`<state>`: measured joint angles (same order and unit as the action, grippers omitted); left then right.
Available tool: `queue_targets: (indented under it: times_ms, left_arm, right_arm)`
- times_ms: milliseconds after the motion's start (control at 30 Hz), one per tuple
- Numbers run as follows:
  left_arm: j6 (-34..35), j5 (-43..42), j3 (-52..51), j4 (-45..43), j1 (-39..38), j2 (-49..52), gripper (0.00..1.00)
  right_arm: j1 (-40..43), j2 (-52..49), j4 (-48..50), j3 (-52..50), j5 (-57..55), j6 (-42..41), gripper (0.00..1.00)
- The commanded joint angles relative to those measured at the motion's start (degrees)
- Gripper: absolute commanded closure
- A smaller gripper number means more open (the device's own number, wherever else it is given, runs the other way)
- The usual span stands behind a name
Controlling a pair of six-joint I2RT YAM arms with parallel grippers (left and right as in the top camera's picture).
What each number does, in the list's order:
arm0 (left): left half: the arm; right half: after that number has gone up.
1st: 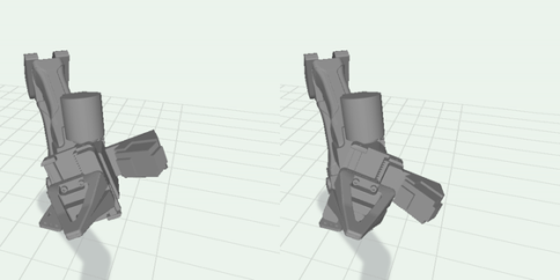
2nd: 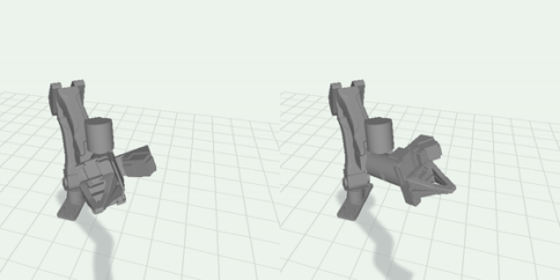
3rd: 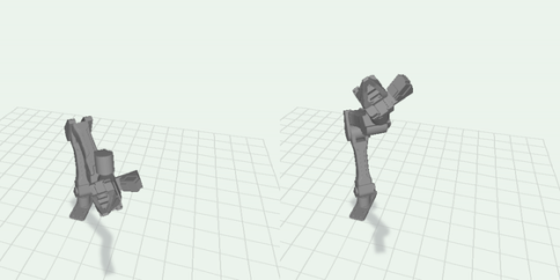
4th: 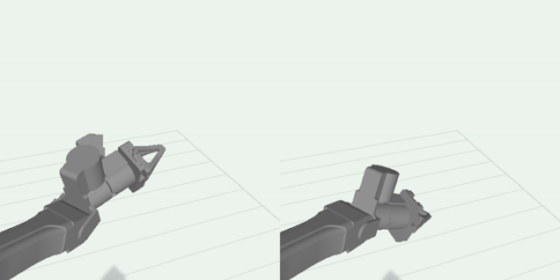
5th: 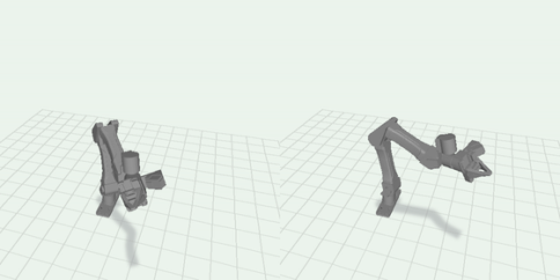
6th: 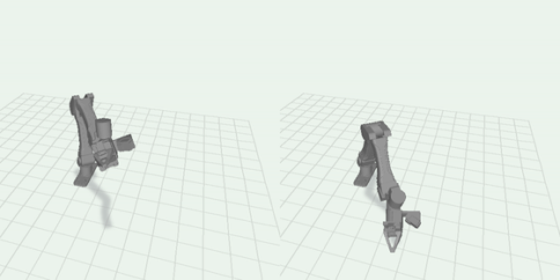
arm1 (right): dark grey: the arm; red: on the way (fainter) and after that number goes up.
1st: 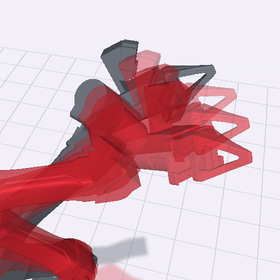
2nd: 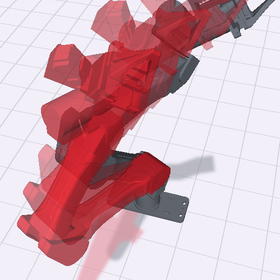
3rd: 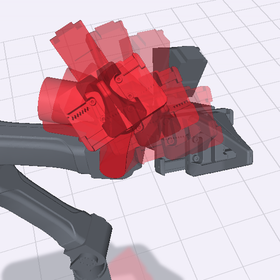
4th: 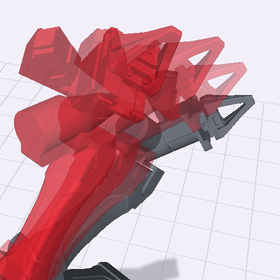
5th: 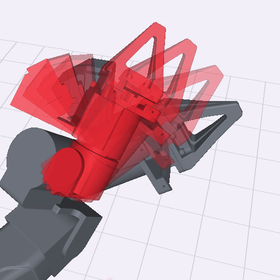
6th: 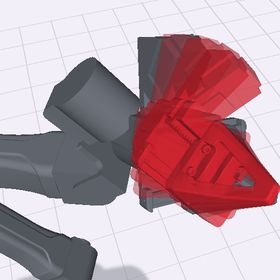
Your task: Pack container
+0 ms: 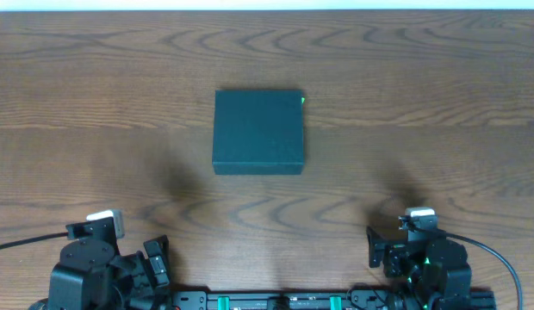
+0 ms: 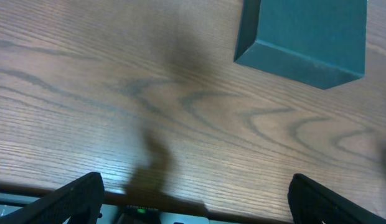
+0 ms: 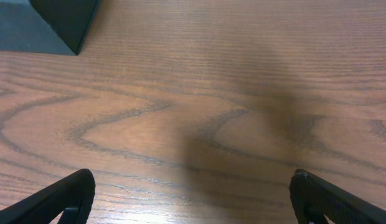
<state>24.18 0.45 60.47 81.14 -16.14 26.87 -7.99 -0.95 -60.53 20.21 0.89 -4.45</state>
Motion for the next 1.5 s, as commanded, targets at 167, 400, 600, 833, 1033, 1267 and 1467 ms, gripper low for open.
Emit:
queue_targets:
  times_ms: [167,400,600,833,1033,1267,1467]
  left_arm:
    - [-0.3,1.2,0.4,-0.4,0.0,-0.6,0.05]
    - [-21.4,-1.8,-7.0,-20.2,0.2,-10.9,0.05]
    - [-25.3,-2.3,-26.8,-30.4,0.2,-23.2,0.05]
    - [-24.3,-2.7,-35.1,-26.8,0.2,-26.7,0.05]
    - [-21.2,-2.1,-40.1,-23.1,0.2,-26.7,0.05]
    - [-21.4,-1.3,-40.5,-19.4,1.3,-26.7,0.05]
    - [-21.4,-1.1,-40.5,-19.3,1.8,-26.7,0.05]
  right_arm:
    - [0.5,0.6,-0.1,-0.1,0.7,0.9,0.01]
    - [0.5,0.6,-0.1,-0.1,0.7,0.9,0.01]
    - [0.5,0.6,-0.1,-0.1,0.7,0.9,0.01]
    - [0.5,0.6,-0.1,-0.1,0.7,0.9,0.01]
    - [0.5,0.6,-0.1,-0.1,0.7,0.9,0.01]
    - [0.5,0.6,-0.1,-0.1,0.7,0.9,0.01]
    - [0.5,0.6,-0.1,-0.1,0.7,0.9,0.01]
